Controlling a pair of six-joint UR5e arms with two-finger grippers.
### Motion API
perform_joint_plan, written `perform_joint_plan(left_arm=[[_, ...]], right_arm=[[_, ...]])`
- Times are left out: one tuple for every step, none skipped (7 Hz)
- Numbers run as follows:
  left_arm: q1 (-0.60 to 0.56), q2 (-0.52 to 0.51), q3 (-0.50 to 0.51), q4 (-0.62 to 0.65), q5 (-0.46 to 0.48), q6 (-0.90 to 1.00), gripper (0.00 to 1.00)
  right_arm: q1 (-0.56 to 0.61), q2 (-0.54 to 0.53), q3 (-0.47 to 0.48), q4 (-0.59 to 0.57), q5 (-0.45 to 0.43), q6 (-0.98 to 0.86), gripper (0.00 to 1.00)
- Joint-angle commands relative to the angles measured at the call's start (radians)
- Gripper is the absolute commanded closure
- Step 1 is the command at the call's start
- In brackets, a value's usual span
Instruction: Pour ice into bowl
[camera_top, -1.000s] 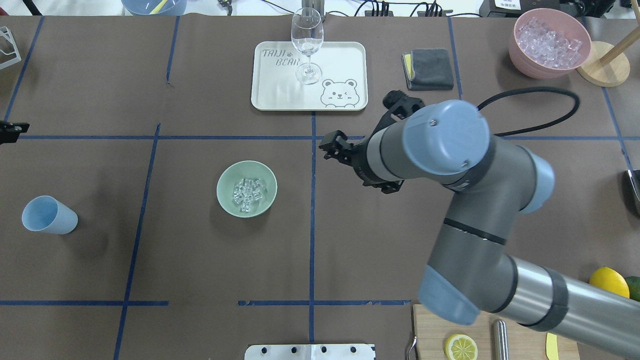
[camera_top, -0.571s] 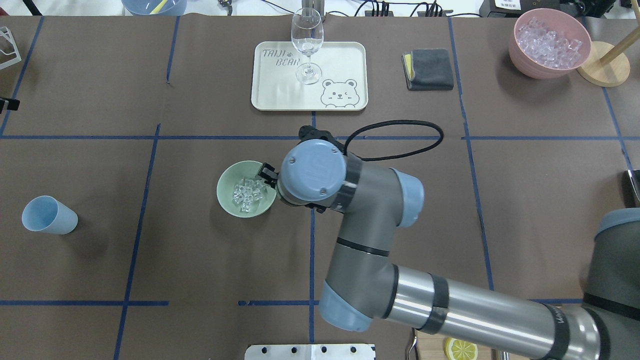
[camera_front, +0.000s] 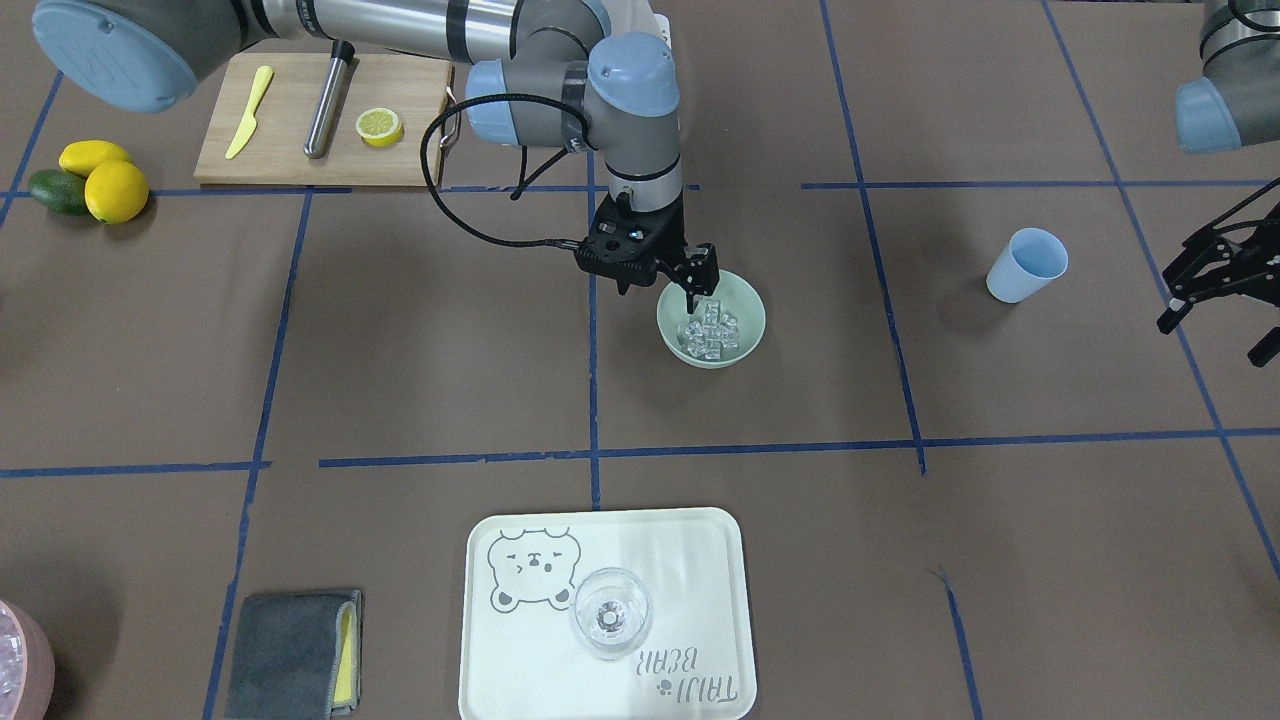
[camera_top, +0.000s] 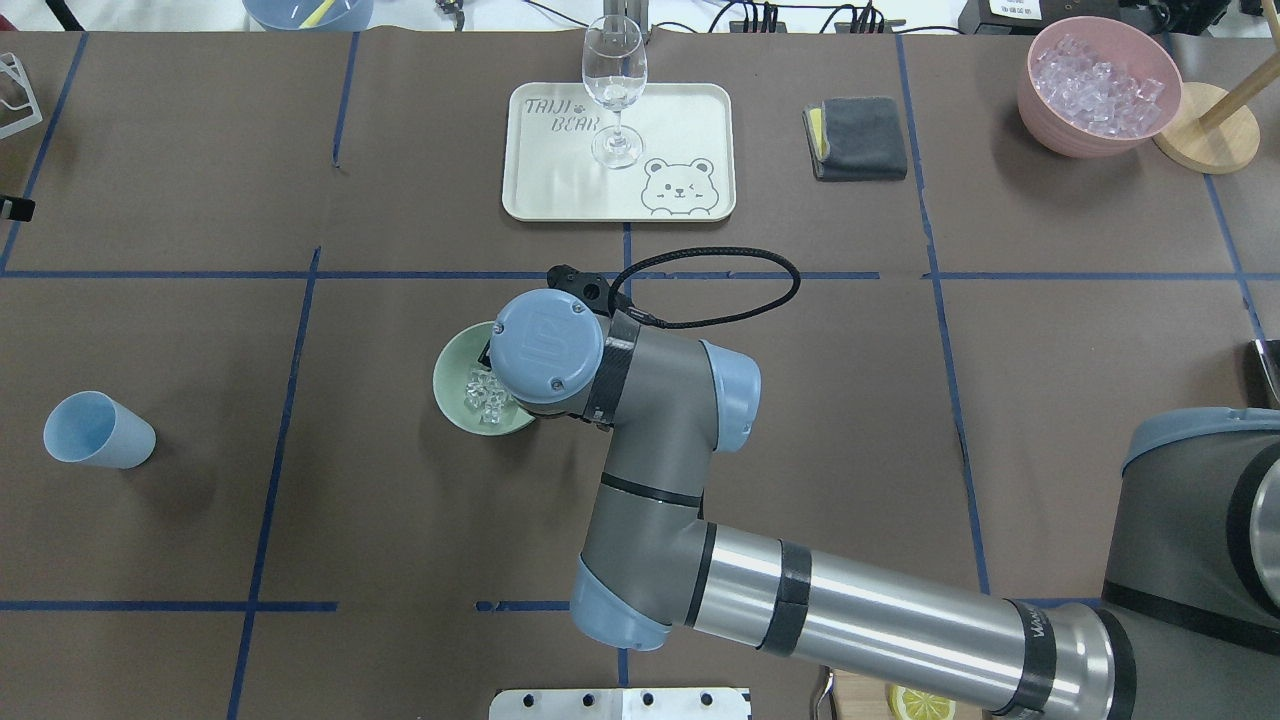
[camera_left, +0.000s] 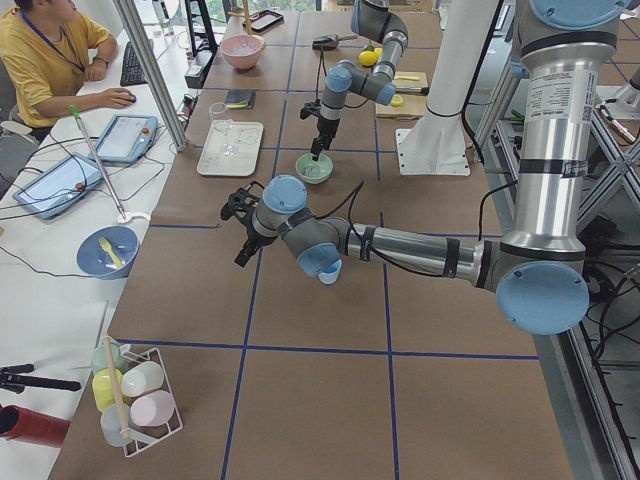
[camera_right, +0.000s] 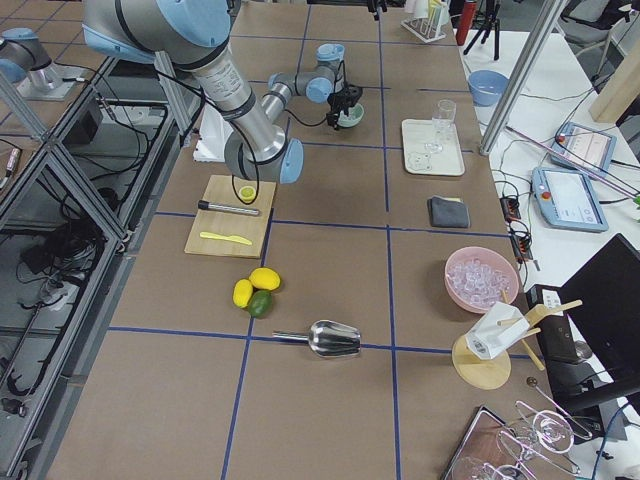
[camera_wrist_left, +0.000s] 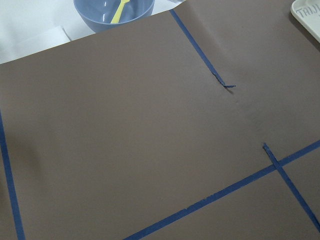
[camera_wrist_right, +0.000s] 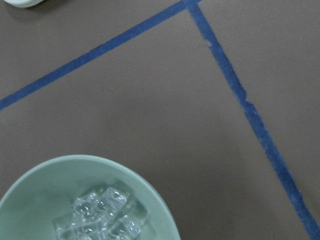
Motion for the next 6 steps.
perform_joint_plan(left_arm=[[-0.001, 0.004, -0.003, -0.003, 0.003, 0.000, 0.00], [-0.004, 0.021, -0.004, -0.008, 0.008, 0.009, 0.00], [-0.004, 0.027, -0.004, -0.015, 0.010, 0.004, 0.00], [-0.006, 0.027, -0.004, -0.026, 0.008, 0.003, 0.00], [-0.006, 0.027, -0.004, -0.035, 0.008, 0.001, 0.00], [-0.006, 0.027, -0.004, -0.037, 0.008, 0.001, 0.00]], right_arm=[[-0.004, -0.001, -0.026, 0.017, -0.002, -0.003, 1.00], [-0.004, -0.004, -0.026, 0.033, -0.002, -0.007, 1.00], [-0.001, -0.002, -0.008, 0.033, 0.007, -0.009, 1.00], [0.023, -0.060, 0.077, 0.034, 0.024, -0.009, 1.00], [0.073, -0.225, 0.286, 0.033, 0.091, -0.013, 1.00], [0.118, -0.389, 0.475, 0.034, 0.130, -0.071, 1.00]])
